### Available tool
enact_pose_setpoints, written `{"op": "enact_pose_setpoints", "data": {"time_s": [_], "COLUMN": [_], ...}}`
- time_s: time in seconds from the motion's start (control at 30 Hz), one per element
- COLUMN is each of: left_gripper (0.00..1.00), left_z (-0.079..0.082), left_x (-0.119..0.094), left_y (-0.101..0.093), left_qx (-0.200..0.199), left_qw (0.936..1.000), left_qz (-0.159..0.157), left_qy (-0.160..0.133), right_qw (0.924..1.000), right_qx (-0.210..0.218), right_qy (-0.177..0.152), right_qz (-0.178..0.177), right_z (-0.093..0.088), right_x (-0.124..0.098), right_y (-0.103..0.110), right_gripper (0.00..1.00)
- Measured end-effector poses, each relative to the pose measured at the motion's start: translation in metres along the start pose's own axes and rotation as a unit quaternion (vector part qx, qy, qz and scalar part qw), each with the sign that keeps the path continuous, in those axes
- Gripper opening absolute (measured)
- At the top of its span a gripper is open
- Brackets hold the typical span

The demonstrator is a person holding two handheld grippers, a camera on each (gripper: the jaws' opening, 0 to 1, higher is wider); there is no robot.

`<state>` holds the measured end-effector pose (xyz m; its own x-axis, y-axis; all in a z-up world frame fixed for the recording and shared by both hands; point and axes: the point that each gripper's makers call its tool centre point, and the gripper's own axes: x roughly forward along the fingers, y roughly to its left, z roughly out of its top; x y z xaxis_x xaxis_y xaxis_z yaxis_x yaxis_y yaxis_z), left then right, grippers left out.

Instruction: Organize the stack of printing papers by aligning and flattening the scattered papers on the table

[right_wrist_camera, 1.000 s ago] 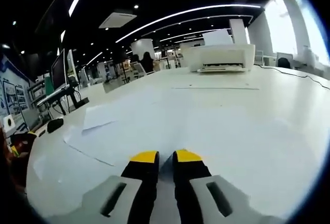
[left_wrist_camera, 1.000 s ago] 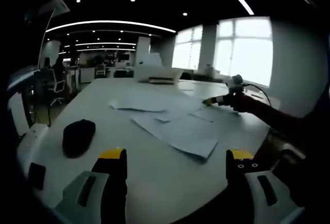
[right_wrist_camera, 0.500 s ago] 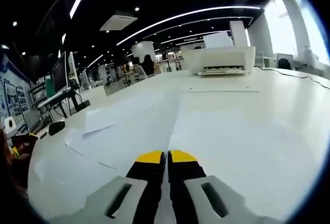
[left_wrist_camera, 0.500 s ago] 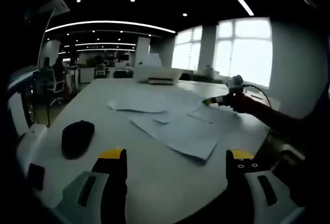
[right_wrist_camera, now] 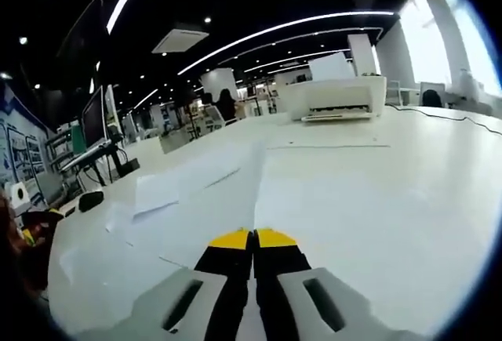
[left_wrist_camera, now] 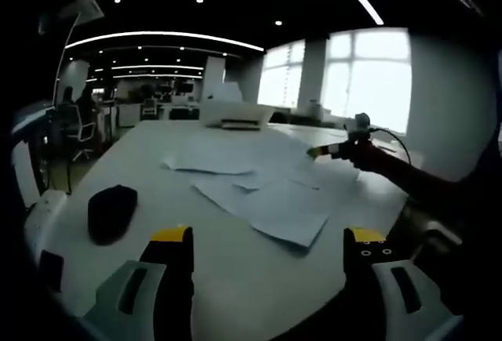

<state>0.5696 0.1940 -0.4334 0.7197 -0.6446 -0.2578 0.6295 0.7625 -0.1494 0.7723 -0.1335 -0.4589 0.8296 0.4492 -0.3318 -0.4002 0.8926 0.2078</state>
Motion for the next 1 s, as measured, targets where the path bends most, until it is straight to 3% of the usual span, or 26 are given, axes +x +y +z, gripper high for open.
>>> {"op": "enact_pose_setpoints", "data": {"time_s": [0.53,1.0], "left_gripper": [0.81,0.81], "left_z": [0.001,0.000], "left_x": [0.003,0.010], "left_y": [-0.006,-0.017], "left_qx": [-0.001,0.000], "left_qw": [1.0000,0.9997], "left_qz": [-0.007,-0.022], "left_qy": [-0.003,-0.003], "right_qw": [0.9983,0.9929], "right_qx": [-0.049,-0.098], "right_qy": [-0.020,-0.040], "right_qz": [-0.024,-0.053], "right_z": [0.031,0.060], "right_x": [-0.021,-0.055], "right_y": [-0.001,-0.006], "right_gripper": [0.00,0.00]}}
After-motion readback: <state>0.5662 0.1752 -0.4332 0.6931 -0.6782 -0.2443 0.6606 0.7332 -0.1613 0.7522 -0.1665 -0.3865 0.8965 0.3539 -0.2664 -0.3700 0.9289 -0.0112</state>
